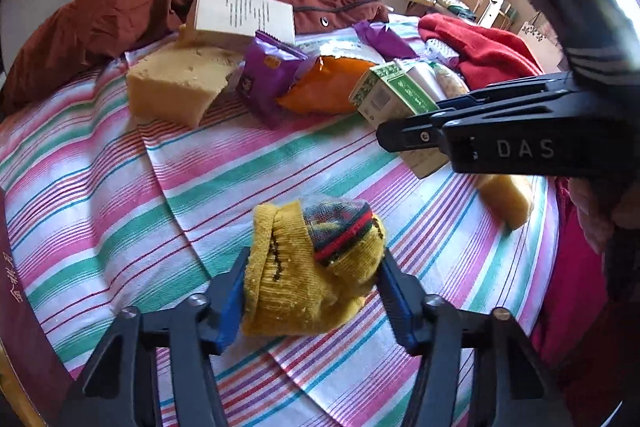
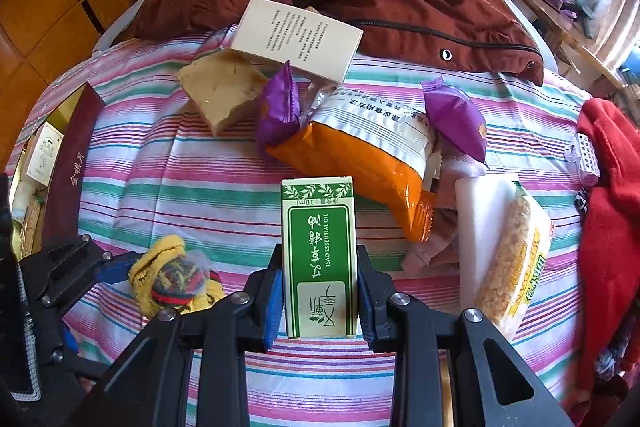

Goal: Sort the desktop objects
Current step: 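Place the yellow glove and green box into the gold tray with both grippers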

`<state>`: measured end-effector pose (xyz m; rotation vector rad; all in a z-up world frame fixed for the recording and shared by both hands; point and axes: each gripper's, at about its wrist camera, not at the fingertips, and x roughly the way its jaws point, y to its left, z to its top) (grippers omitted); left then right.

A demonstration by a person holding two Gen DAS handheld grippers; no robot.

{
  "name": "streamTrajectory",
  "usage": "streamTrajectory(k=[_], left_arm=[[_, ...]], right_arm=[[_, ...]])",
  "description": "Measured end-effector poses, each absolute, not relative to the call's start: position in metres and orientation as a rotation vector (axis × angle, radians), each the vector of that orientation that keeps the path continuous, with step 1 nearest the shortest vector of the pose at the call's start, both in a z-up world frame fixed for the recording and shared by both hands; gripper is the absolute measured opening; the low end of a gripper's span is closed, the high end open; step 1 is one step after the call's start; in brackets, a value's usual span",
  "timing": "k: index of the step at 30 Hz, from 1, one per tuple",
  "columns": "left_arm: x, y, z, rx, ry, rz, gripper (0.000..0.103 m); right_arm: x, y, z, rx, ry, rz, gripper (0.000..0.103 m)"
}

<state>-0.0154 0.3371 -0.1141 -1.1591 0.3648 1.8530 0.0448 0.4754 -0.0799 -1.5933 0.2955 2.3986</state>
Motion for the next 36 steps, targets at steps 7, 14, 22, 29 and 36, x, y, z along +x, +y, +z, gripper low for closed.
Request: streamTrajectory(k=[7, 14, 22, 29, 36], left_arm=[[-0.009, 0.310, -0.081, -1.100, 0.285, 1.895, 0.048], [-0.010, 0.247, -0.033, -1.029, 0.198, 2.023, 0.049], [-0.025, 0.132, -0.009, -1.030, 0.112, 2.280, 0.049], [-0.036, 0.032, -0.018, -1.133, 0.043, 2.499, 0.050], [-0.040, -0.025, -0.043, -1.282, 0.027, 2.620, 0.062]], right_arm=[[0.045, 0.466, -0.071, -1.557, 0.260, 2.475, 0.031], [0.049, 0.450, -0.053, -1.490, 0.266, 2.625, 0.031], [0.032, 0.383, -0.019, -1.507, 0.242, 2.820, 0.031], [0.001, 0.286, -0.004, -1.563, 0.208, 3.005, 0.031], [-0.027, 0.195, -0.024, -1.692, 0.299, 3.080, 0.037]])
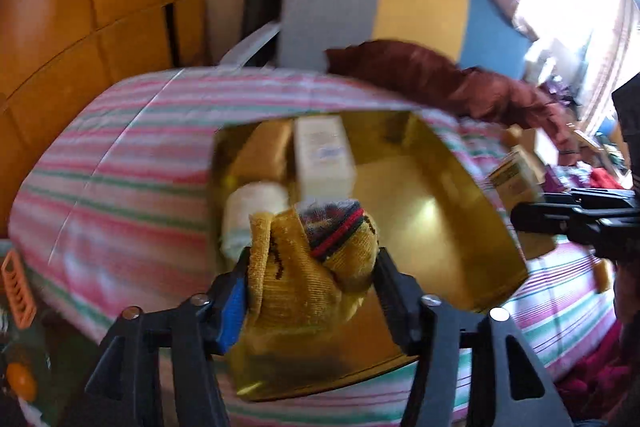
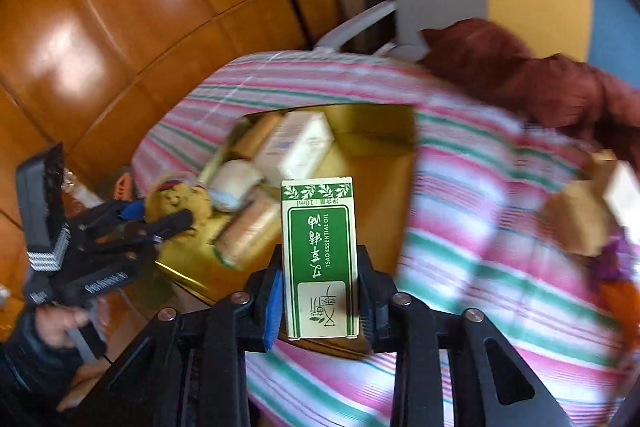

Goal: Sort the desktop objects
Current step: 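Place the yellow glove and green box into the gold tray with both grippers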

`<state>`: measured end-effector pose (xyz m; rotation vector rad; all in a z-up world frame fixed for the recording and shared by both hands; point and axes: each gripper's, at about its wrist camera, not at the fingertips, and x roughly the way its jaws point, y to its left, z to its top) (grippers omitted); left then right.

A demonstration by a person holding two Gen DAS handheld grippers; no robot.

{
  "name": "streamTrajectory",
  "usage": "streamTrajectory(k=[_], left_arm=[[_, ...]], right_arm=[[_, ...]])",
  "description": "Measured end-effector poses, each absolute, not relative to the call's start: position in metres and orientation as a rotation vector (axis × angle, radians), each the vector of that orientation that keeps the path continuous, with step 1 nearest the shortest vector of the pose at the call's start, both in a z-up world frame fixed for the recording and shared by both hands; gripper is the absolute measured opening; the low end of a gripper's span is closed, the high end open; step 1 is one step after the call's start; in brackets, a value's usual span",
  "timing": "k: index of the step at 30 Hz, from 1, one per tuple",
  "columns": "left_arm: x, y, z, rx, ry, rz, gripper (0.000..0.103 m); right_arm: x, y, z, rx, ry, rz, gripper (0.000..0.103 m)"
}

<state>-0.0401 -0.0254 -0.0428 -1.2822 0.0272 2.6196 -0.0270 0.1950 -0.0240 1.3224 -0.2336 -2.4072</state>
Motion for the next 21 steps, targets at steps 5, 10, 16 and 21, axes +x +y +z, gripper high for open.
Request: streamTrajectory(k=[5, 10, 16, 21], left_arm=[[-0.037, -0.041, -0.056, -1.350, 0.015, 2.656, 0.071], [-0.035, -0.050, -0.051, -1.314, -0.050, 2.690, 0.082], [-0.031, -0.037, -0.035, -1.235, -0.021, 2.725, 0.082], [-0.023, -0.026, -0.020, -1.161, 0.009, 2.766, 0.081]], right_arm=[[-0.032, 0.151, -0.042, 1.344, -0.234, -2.307, 0.054], [-0.025, 0.146, -0.054, 1.394, -0.208, -2.284, 0.061], [-0.015, 0.152, -0.058, 1.418, -0.165, -2.332, 0.068], [-0.001, 0.152, -0.051, 1.362, -0.103, -2.413, 0.071]])
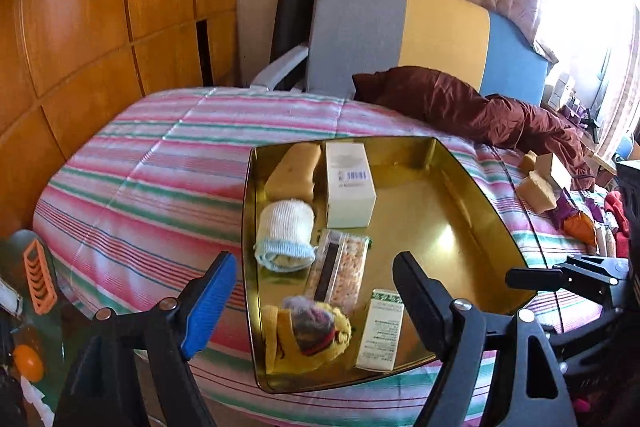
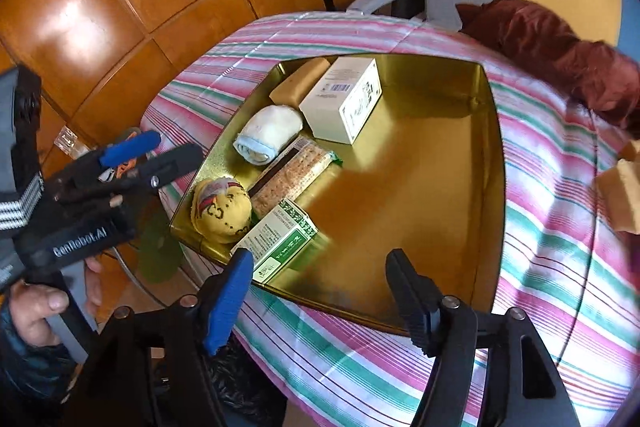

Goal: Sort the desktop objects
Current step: 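Place the yellow glove and green box into the gold tray with both grippers, then move both grippers away from the tray toward the remaining items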

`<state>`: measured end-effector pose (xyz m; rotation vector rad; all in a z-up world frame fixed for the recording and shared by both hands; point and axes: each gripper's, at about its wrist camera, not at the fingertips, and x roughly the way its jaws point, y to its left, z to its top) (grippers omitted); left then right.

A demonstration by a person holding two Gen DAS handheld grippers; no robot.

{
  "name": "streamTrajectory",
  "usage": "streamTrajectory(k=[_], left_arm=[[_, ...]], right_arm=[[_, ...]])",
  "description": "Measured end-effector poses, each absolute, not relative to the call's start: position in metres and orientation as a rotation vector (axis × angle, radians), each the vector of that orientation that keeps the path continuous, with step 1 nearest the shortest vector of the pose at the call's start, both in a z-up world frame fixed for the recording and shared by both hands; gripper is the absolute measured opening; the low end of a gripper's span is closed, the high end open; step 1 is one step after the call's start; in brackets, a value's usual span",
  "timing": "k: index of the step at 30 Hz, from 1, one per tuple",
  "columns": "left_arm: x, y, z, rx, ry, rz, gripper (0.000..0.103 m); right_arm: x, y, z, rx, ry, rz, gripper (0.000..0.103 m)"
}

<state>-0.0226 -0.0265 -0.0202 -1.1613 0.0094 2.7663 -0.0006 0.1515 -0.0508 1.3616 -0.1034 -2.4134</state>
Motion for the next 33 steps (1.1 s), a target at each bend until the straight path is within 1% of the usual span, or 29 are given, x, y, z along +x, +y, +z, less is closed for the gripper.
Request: streamTrajectory(k=[4, 6, 7, 9, 11, 13, 15, 22, 29, 33], left_arm=[[-0.021, -0.019, -0.019, -1.153, 0.033, 2.780, 0.080], [-0.020, -0.018, -0.019, -1.148, 0.037, 2.783, 0.074], [-0.019, -0.017, -0.019, -1.149, 0.036, 2.784, 0.073], [-0.018, -0.015, -0.020, -1.152, 0.041, 2.782, 0.069], [-0.017, -0.013, -0.019, -1.150, 0.062, 2.787, 0.066], [-0.014, -0.011, -0.019, -1.140, 0.067, 2.781, 0.066], [-0.012, -0.009, -0.017, -1.125, 0.077, 2.783, 0.066], [-0.012, -0.003, -0.014, -1.114, 0.093, 2.766, 0.066], [-0.012, 0.006, -0.010, -1.096, 0.114, 2.739, 0.067], [-0.014, 0.015, -0.009, -1.093, 0.121, 2.707, 0.067]], right_arm=[[0.010, 0.156, -0.043, 1.294, -0.066, -2.495, 0.075], [0.015, 0.160, -0.040, 1.262, -0.069, -2.530, 0.076], [0.017, 0.162, -0.038, 1.253, -0.069, -2.541, 0.076], [0.022, 0.167, -0.034, 1.218, -0.065, -2.577, 0.076], [0.027, 0.171, -0.028, 1.177, -0.065, -2.611, 0.078], [0.031, 0.176, -0.022, 1.138, -0.062, -2.648, 0.085], [0.034, 0.182, -0.016, 1.105, -0.055, -2.682, 0.089], [0.041, 0.206, -0.003, 1.096, -0.045, -2.762, 0.089], [0.050, 0.237, -0.003, 1.171, -0.033, -2.818, 0.089], [0.055, 0.263, -0.004, 1.211, -0.078, -2.855, 0.089]])
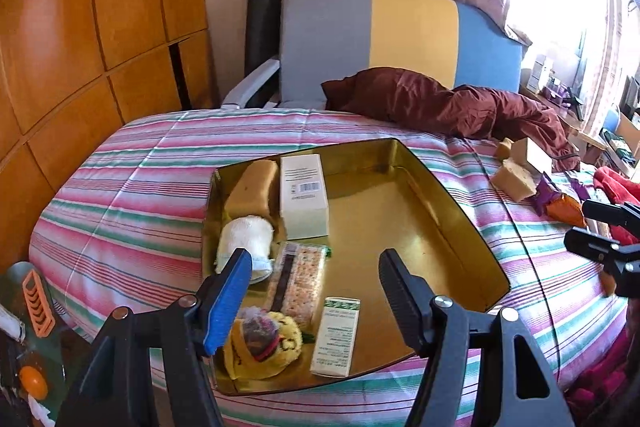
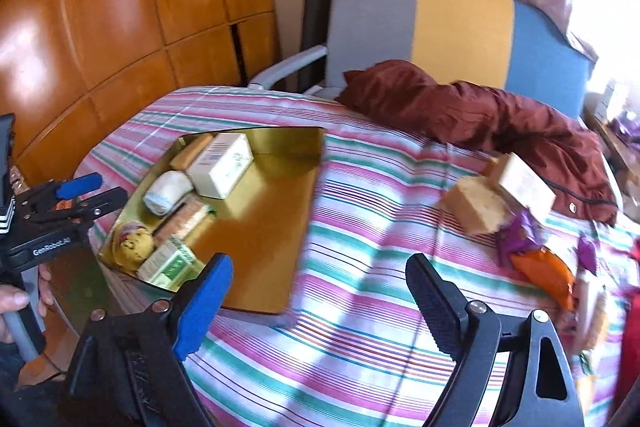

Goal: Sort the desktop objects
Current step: 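Move both grippers away from the tray toward the remaining items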

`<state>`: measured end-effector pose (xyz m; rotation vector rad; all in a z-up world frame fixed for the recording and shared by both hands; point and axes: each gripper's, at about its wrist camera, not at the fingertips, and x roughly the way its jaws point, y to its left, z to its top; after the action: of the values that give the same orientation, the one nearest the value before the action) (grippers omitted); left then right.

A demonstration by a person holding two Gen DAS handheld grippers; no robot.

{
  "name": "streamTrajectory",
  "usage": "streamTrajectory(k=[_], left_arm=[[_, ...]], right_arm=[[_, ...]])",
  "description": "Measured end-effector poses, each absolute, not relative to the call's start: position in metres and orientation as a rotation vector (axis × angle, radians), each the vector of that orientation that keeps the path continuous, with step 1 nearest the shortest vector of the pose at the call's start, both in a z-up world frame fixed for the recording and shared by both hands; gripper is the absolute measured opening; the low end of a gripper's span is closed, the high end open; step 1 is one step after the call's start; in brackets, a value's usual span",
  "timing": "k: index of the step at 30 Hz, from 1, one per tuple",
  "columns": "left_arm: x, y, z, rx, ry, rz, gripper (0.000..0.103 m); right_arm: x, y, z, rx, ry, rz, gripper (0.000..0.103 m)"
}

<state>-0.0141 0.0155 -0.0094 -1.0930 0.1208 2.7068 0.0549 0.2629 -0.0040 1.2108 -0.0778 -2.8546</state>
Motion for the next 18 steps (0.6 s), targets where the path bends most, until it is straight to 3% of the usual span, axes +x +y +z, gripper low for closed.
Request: streamTrajectory(k=[18], left_arm=[[-0.024, 0.025, -0.018, -1.143, -0.004, 2.605, 0.073]], right_arm=[[0.089, 0.373, -0.012, 1.442, -0.413, -2.977, 0.086]])
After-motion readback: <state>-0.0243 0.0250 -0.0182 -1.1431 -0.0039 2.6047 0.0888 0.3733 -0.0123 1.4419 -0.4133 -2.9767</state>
